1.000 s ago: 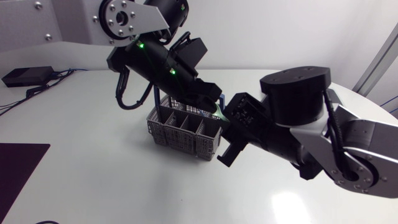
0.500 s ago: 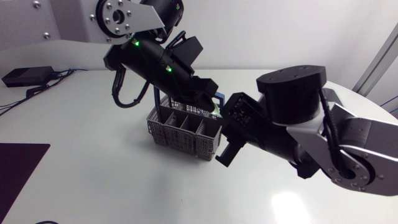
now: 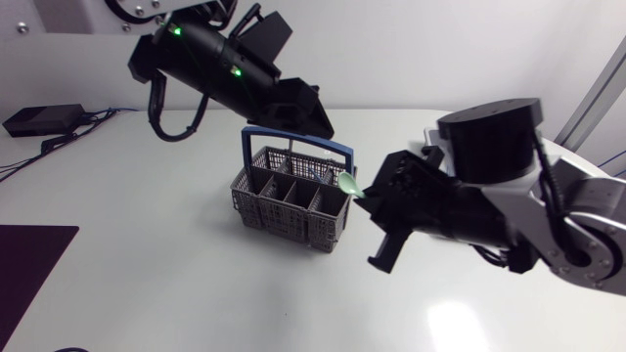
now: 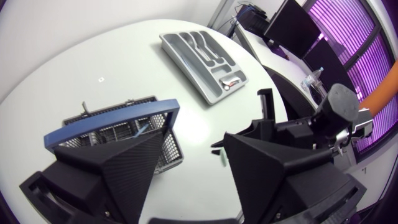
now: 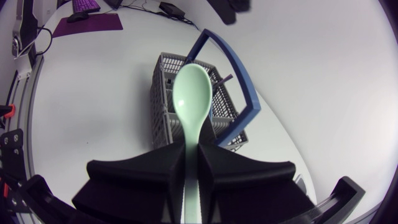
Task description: Unload the cutlery basket into the drawer organizer.
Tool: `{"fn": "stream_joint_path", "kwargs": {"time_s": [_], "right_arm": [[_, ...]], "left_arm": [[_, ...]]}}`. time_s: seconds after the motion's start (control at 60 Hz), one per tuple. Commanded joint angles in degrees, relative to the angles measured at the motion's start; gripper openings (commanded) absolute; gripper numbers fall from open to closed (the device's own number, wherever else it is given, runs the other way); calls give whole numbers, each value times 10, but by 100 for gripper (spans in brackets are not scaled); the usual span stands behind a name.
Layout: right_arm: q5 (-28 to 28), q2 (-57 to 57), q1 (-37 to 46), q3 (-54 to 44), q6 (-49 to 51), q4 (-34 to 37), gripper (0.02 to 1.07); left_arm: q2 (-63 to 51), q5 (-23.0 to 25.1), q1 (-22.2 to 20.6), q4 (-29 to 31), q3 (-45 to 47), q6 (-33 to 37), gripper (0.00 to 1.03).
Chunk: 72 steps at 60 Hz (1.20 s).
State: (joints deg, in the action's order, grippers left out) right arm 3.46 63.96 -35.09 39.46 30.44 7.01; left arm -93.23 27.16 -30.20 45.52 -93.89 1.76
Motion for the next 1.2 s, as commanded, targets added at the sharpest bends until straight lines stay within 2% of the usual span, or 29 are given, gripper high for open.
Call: {"fn": "stream_joint_path", "kwargs": {"time_s": [0.0, 0.183, 0.283, 0.4, 0.5, 0.6, 0.667, 0.717, 0.95, 1.033, 1.183], "right_arm": [[54, -26, 69, -23, 39, 28, 8], [211, -25, 268, -31, 172, 88, 8], [252, 5, 352, -31, 248, 107, 8], [278, 53, 423, -28, 339, 129, 8], [283, 96, 476, -27, 415, 133, 8], [283, 138, 521, -18, 481, 136, 8], [280, 168, 552, -6, 542, 141, 8], [273, 190, 571, 4, 578, 142, 8], [246, 284, 649, 91, 665, 163, 9], [232, 314, 668, 132, 685, 180, 18], [211, 361, 684, 192, 707, 205, 23]], "left_arm": [[26, 1, 29, -2, 2, 31, 77], [58, -9, 88, -8, 56, 93, 78], [69, -12, 108, -19, 92, 126, 78], [83, -14, 110, -50, 145, 169, 78], [108, -25, 99, -108, 208, 192, 78], [133, -58, 77, -176, 274, 216, 78], [151, -89, 58, -251, 325, 225, 78], [158, -98, 49, -285, 348, 228, 77], [159, -109, 22, -343, 377, 231, 77], [154, -114, 18, -359, 383, 232, 77], [138, -115, 9, -398, 405, 227, 77]]}}
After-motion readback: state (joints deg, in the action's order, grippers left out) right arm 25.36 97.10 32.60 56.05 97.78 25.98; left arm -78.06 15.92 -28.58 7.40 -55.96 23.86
